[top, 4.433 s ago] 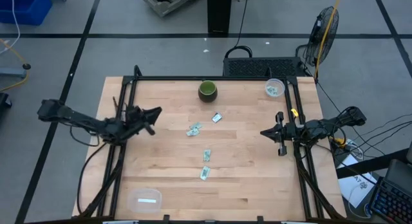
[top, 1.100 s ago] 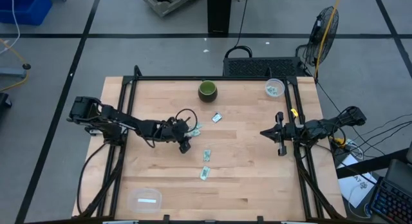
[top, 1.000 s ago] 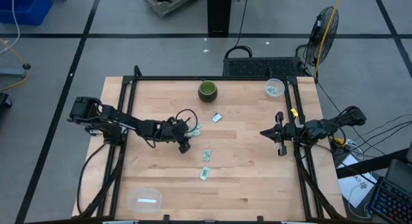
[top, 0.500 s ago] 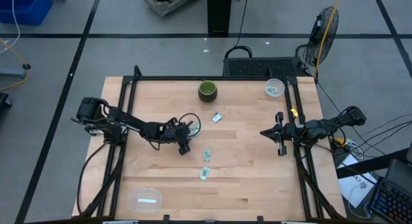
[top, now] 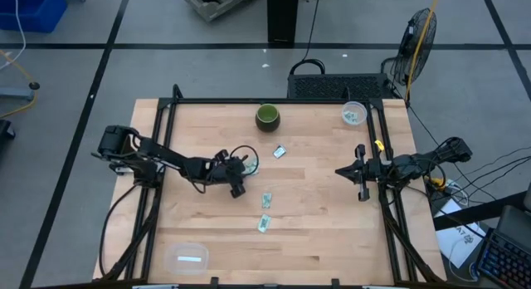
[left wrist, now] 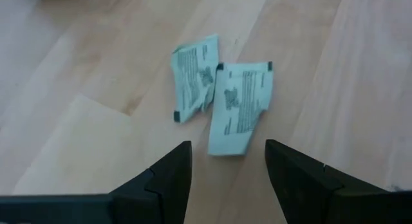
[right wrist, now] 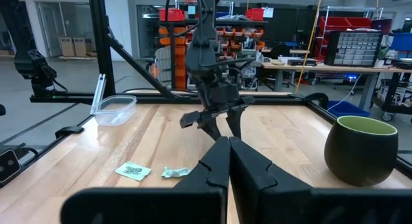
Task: Pick and place items into bin
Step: Put the stevia packet into the bottom transparent bin
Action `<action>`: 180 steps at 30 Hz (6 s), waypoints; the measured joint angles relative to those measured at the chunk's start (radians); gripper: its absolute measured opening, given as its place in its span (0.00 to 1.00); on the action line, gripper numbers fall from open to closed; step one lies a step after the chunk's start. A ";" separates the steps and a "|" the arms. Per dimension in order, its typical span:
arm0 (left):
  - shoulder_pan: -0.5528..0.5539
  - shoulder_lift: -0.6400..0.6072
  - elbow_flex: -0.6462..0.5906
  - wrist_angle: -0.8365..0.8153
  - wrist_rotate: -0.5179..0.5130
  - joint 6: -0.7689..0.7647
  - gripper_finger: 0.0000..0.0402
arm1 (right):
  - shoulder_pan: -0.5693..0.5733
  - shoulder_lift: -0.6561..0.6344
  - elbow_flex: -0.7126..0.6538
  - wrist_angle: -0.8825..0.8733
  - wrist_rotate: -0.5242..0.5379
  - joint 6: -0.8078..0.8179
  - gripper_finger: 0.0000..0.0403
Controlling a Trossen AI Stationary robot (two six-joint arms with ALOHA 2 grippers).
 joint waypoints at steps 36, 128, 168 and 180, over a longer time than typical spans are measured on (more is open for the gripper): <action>0.028 0.015 -0.002 0.097 0.125 0.070 0.04 | 0.000 0.003 0.000 0.001 0.000 0.000 0.00; -0.454 -0.236 0.000 0.055 -0.240 -0.546 0.34 | 0.000 0.003 0.000 0.000 0.000 0.000 0.00; -0.431 0.275 0.331 0.103 0.084 -0.124 0.34 | 0.000 0.003 0.000 0.000 0.000 0.000 0.00; -0.409 0.350 0.335 0.178 0.168 -0.146 0.34 | 0.000 0.004 0.000 0.000 0.000 0.000 0.00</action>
